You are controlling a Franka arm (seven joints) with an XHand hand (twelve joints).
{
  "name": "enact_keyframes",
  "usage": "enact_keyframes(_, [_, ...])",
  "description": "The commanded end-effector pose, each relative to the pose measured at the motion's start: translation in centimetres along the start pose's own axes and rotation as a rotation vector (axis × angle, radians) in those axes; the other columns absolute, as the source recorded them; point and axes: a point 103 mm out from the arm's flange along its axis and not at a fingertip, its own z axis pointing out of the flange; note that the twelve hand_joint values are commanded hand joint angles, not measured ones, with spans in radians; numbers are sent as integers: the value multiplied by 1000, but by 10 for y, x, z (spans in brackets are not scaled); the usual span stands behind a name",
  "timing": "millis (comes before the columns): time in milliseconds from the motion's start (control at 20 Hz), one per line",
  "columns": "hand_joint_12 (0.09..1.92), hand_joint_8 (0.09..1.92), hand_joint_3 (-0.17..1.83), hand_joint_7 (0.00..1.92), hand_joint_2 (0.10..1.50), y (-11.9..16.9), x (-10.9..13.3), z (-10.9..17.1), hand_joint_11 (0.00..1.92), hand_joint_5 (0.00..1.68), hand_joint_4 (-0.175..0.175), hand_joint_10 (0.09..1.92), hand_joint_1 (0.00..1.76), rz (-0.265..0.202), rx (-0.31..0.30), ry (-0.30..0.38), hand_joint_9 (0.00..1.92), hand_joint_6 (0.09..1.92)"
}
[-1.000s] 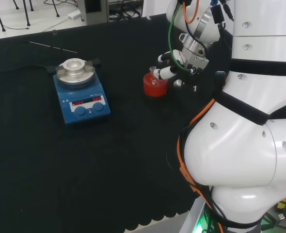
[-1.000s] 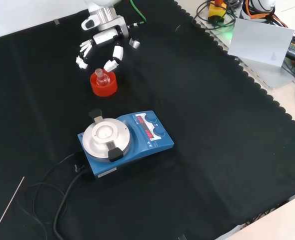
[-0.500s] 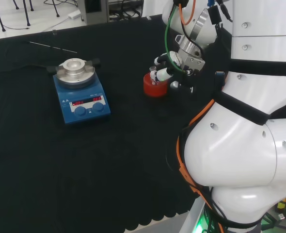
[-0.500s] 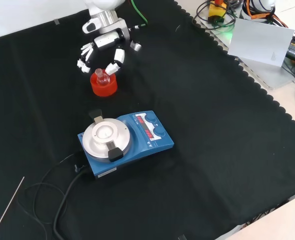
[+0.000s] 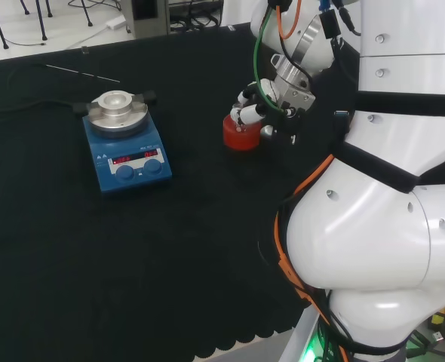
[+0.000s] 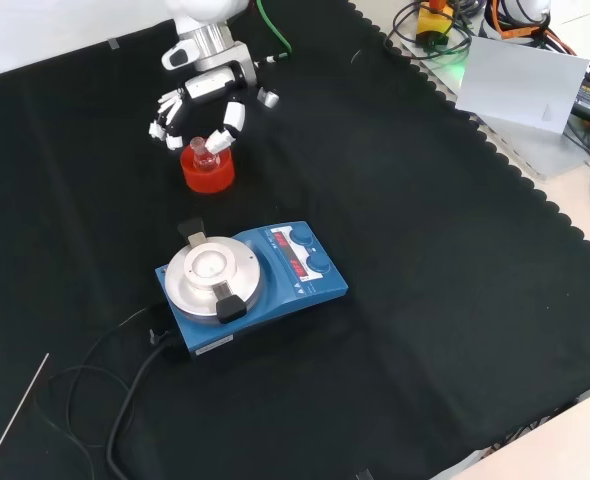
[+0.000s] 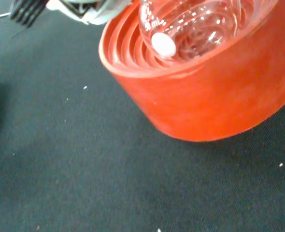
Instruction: Pick up the round-bottom flask.
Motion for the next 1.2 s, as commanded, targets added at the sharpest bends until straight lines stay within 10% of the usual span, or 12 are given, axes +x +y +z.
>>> enact_keyframes(50, [1358,551,790,191,622,0,4,5,42,563,-27,595,888,-10,-1,-18,390,714])
enact_keyframes(1200, [1357,555,779,199,650,4,-1,3,58,679,-25,599,889,-10,11,0,403,867])
